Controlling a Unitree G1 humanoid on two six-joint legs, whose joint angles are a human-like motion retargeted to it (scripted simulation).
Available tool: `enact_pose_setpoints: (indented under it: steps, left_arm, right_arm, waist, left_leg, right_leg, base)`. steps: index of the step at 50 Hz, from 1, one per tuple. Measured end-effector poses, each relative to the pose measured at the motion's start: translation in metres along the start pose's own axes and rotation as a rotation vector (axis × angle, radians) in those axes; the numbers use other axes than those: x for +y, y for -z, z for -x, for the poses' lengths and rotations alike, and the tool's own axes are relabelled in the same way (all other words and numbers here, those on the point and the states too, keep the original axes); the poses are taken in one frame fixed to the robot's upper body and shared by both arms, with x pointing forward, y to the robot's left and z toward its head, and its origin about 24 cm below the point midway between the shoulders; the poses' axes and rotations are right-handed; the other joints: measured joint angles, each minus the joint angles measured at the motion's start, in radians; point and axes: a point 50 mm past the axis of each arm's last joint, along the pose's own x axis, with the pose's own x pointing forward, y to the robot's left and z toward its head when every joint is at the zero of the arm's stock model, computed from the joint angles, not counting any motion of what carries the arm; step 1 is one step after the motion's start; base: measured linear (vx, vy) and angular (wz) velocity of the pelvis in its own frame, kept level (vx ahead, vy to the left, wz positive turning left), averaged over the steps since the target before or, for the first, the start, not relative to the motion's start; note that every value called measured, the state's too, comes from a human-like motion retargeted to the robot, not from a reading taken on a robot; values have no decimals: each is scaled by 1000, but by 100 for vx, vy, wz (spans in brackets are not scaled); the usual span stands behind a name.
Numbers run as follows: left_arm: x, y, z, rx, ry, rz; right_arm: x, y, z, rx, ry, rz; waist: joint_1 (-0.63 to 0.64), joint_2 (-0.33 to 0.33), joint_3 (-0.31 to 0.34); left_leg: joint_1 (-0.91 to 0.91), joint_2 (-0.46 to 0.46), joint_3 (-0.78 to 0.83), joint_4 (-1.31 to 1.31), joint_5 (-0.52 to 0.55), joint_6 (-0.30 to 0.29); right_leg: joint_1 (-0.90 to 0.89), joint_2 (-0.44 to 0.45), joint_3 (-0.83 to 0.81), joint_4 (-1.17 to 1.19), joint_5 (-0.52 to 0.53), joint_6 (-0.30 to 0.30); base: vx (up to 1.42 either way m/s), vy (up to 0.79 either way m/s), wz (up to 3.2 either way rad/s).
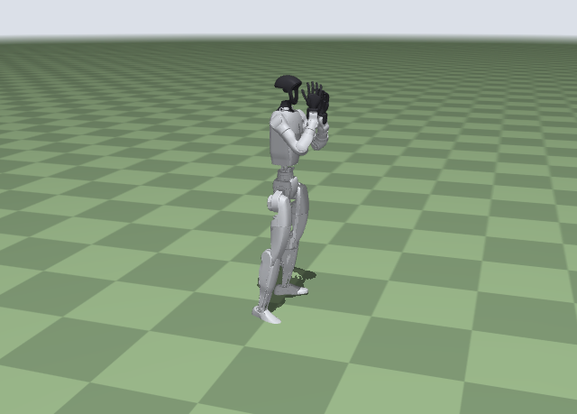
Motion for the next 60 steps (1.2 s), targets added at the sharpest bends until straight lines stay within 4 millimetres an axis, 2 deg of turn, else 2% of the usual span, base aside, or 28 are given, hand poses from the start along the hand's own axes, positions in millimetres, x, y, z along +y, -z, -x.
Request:
enact_pose_setpoints:
  steps: [5,7,10,13,16,20,23,26,30,33,36,40,45,47,50,55,57,60]
  left_arm:
    - [16,4,-29,-83,-134,-116]
    - [21,4,-32,-91,-175,-140]
    - [23,2,-21,-71,-171,-145]
    - [19,-2,1,-17,-114,-116]
    - [15,-5,13,10,-36,-124]
    - [22,-3,3,-25,-29,-172]
    - [32,-1,-14,-79,-127,-228]
    - [40,-1,-20,-104,-214,-274]
    - [39,-7,0,-61,-211,-213]
    - [22,-9,22,34,-99,-92]
    - [11,-5,31,79,-3,-57]
    - [14,6,13,44,-45,-104]
    - [32,12,-14,-51,-114,-278]
    - [39,9,-14,-73,-124,-348]
    - [46,2,0,-59,-116,-381]
    - [31,-11,35,56,-22,-238]
    - [23,-8,35,66,25,-196]
    - [14,0,16,14,48,-179]
  right_arm:
    - [17,-4,30,119,-160,-76]
    - [21,-3,32,130,-209,-62]
    - [21,1,21,93,-190,-37]
    - [15,4,4,29,-101,-15]
    - [11,4,-2,-3,-38,-22]
    - [15,3,11,54,-68,-76]
    - [23,3,28,130,-158,-124]
    - [24,3,36,150,-202,-93]
    - [12,-1,24,83,-57,-63]
    - [0,-5,13,10,57,-54]
    - [-5,-8,13,-10,77,-44]
    - [-2,-8,31,88,-12,-41]
    - [-3,-11,47,149,-87,43]
    - [-8,-13,44,118,-52,85]
    - [-14,-14,32,50,-1,132]
    - [-17,-6,8,-41,6,189]
    - [-16,1,4,-29,2,190]
    - [-13,9,11,40,-24,151]
  waist:
    - [-13,7,0]
    - [-19,14,-3]
    - [-23,24,2]
    - [-17,25,4]
    - [-3,17,0]
    - [16,4,-9]
    - [20,2,-17]
    - [20,4,-25]
    - [27,6,-25]
    - [39,1,-27]
    - [46,-9,-32]
    - [45,-15,-37]
    - [19,-5,-39]
    - [8,0,-36]
    - [-4,7,-31]
    - [-24,13,-34]
    - [-32,14,-40]
    - [-45,13,-48]
  left_leg:
    - [1,-5,-15,-6,5,-10]
    - [2,-5,-14,-6,4,-10]
    - [6,-5,-5,-5,2,-4]
    - [8,-4,8,1,-3,2]
    - [6,-4,13,9,-8,5]
    - [2,-5,1,12,-8,3]
    - [0,-5,-17,7,-4,-3]
    - [-1,-5,-30,2,-2,-6]
    - [-2,-6,-35,-3,-1,-2]
    - [-3,-7,-33,-1,-1,3]
    - [-7,-9,-36,3,-3,2]
    - [-10,-11,-48,0,1,-5]
    - [-8,-9,-51,-7,6,-14]
    - [-5,-7,-41,-7,5,-13]
    - [2,-4,-15,-5,-1,-6]
    - [12,0,30,3,-12,6]
    - [13,1,37,5,-15,7]
    - [12,1,33,5,-14,5]
  right_leg:
    - [8,-5,-17,4,-5,2]
    - [6,-6,-17,8,-6,4]
    - [1,-6,-4,13,-7,1]
    - [-5,-6,10,15,-6,-1]
    - [-6,-7,16,15,-7,-2]
    - [1,-9,2,14,-10,-2]
    - [8,-10,-18,16,-15,-1]
    - [13,-11,-33,19,-18,3]
    - [13,-11,-38,18,-18,3]
    - [14,-11,-35,13,-17,-1]
    - [17,-13,-39,6,-16,0]
    - [23,-15,-54,4,-16,0]
    - [21,-13,-58,10,-19,5]
    - [16,-11,-47,13,-19,6]
    - [6,-7,-20,14,-17,7]
    - [-11,0,29,9,-9,6]
    - [-13,1,36,6,-7,6]
    - [-10,1,30,5,-7,7]
  base:
    - [1,1,12]
    - [0,0,0]
    - [1,0,-7]
    - [2,0,-22]
    - [0,0,0]
    - [1,0,12]
    - [2,0,31]
    - [2,0,24]
    - [0,0,0]
    - [0,0,0]
    - [0,0,0]
    - [0,0,5]
    - [0,0,0]
    - [1,-1,-26]
    - [1,-1,-45]
    - [1,-1,-47]
    - [0,0,-13]
    - [0,0,0]
